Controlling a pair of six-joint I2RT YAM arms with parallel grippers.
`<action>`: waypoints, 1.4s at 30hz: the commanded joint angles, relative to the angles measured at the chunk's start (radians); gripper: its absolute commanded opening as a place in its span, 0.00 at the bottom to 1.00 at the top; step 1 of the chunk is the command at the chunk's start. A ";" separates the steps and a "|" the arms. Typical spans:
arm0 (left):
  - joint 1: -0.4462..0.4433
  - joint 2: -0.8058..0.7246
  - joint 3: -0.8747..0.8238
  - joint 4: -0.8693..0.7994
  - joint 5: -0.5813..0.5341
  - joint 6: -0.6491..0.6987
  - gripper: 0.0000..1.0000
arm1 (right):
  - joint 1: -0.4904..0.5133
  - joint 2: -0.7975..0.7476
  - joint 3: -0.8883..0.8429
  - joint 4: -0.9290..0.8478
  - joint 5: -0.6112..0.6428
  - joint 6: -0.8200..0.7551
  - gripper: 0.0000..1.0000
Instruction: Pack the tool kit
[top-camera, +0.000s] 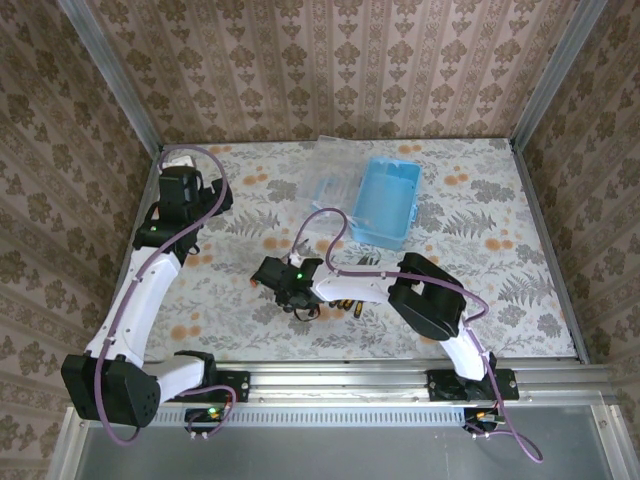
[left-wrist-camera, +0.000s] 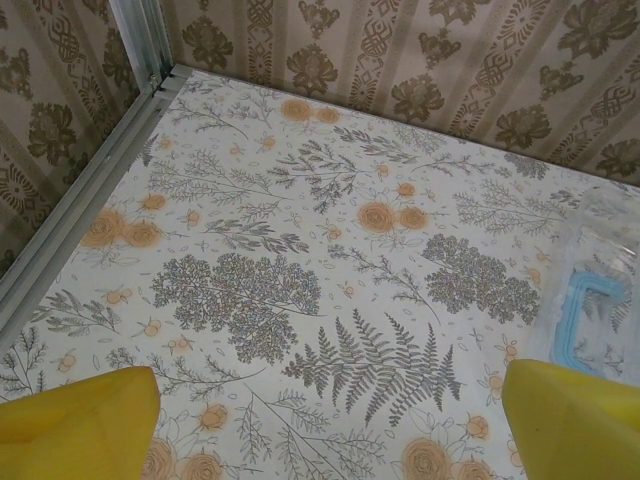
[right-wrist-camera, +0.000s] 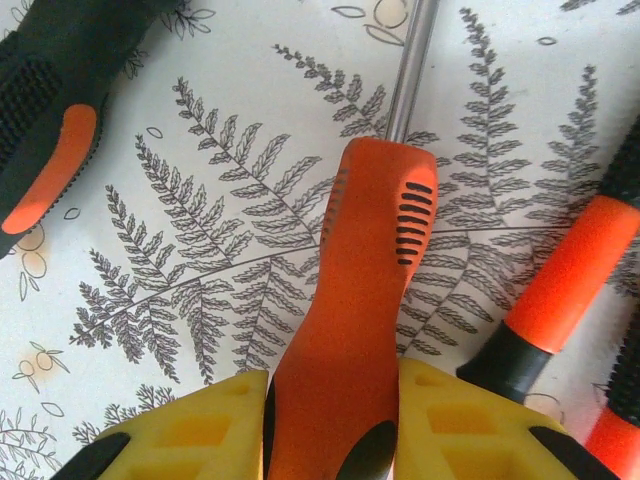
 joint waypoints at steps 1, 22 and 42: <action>-0.005 -0.016 -0.013 0.028 -0.007 0.022 0.90 | -0.003 -0.074 -0.022 0.023 0.053 0.012 0.28; -0.019 0.000 -0.021 0.039 0.002 0.028 0.90 | 0.042 -0.335 -0.166 0.043 0.046 -0.153 0.26; -0.065 0.015 -0.016 0.045 0.106 -0.004 0.90 | -0.114 -0.485 -0.054 -0.083 0.164 -0.371 0.25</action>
